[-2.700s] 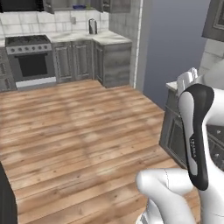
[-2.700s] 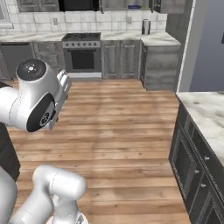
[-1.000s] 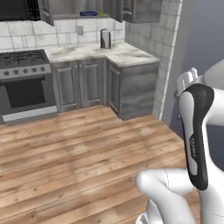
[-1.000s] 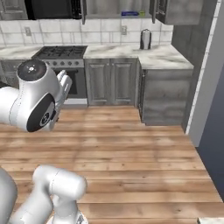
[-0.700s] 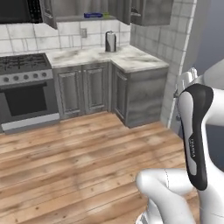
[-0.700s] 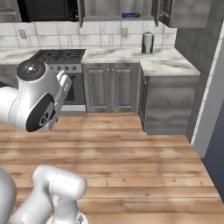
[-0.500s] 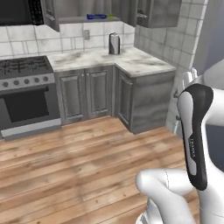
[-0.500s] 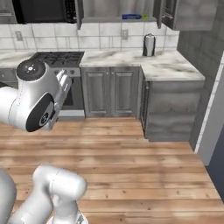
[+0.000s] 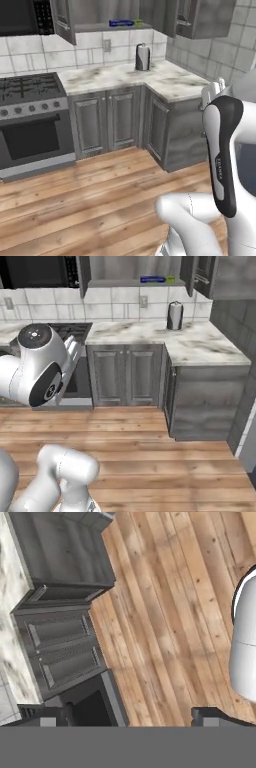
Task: Retrieve the tupperware and aluminum foil from the cabinet and place them on the dining counter near the plate with onion and shrimp to prepare for storing leftovers.
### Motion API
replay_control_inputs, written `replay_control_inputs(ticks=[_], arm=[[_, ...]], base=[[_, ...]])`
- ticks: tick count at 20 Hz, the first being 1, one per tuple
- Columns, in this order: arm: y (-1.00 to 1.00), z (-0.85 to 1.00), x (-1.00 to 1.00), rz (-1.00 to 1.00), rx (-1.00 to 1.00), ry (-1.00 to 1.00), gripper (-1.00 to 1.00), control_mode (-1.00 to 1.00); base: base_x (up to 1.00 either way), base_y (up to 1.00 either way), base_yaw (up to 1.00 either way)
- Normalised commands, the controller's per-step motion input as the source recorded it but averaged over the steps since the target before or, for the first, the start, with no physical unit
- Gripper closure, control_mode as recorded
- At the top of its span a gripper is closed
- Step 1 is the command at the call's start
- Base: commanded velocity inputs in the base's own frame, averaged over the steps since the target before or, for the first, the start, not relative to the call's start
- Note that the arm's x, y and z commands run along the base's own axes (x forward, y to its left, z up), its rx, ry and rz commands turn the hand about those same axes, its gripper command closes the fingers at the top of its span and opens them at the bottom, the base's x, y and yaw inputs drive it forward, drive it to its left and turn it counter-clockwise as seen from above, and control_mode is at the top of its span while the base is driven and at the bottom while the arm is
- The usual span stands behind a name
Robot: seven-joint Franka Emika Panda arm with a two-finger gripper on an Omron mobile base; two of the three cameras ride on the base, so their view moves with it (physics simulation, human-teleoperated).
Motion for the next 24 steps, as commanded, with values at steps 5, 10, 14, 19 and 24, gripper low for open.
replay_control_inputs(ticks=[5, 10, 14, 19, 24], arm=[[0.00, 0.00, 0.00, 0.00, 0.00, 0.00, -1.00, 1.00], [0.00, 0.00, 0.00, 0.00, 0.00, 0.00, -1.00, 1.00], [0.00, 0.00, 0.00, 0.00, 0.00, 0.00, -1.00, 1.00], [0.00, 0.00, 0.00, 0.00, 0.00, 0.00, -1.00, 1.00], [0.00, 0.00, 0.00, 0.00, 0.00, 0.00, -1.00, 1.00]], base=[[1.00, -0.22, 0.00], [1.00, -0.32, 0.00], [1.00, -0.30, 0.00], [1.00, -0.20, 0.00], [1.00, -0.01, 0.00]])
